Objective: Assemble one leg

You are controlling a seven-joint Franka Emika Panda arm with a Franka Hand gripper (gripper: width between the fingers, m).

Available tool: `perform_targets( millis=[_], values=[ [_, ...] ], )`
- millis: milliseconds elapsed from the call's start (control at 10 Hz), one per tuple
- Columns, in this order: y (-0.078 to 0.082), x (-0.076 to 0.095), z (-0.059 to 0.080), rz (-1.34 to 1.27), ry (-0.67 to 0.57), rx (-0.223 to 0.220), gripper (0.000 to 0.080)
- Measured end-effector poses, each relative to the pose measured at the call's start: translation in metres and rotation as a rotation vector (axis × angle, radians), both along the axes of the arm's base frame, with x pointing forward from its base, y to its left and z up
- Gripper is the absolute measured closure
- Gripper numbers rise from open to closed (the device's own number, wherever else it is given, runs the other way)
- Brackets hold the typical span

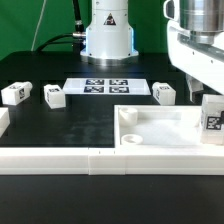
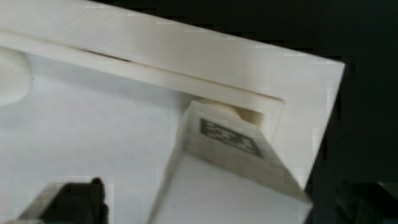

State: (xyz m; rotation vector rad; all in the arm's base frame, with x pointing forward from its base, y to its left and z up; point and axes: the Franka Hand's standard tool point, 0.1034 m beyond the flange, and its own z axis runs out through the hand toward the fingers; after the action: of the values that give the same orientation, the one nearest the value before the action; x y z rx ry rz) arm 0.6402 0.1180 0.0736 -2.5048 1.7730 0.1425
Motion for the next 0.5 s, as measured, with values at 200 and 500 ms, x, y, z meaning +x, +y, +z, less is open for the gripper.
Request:
perform_targets(
  millis=[200, 500],
  values=[
    [0.0011, 0.0025, 0.0007, 0.216, -0.027, 0.004, 0.0151],
    [0.0028, 0.0022, 0.0008, 0.512, -0.055, 0.001, 0.0151]
  ],
)
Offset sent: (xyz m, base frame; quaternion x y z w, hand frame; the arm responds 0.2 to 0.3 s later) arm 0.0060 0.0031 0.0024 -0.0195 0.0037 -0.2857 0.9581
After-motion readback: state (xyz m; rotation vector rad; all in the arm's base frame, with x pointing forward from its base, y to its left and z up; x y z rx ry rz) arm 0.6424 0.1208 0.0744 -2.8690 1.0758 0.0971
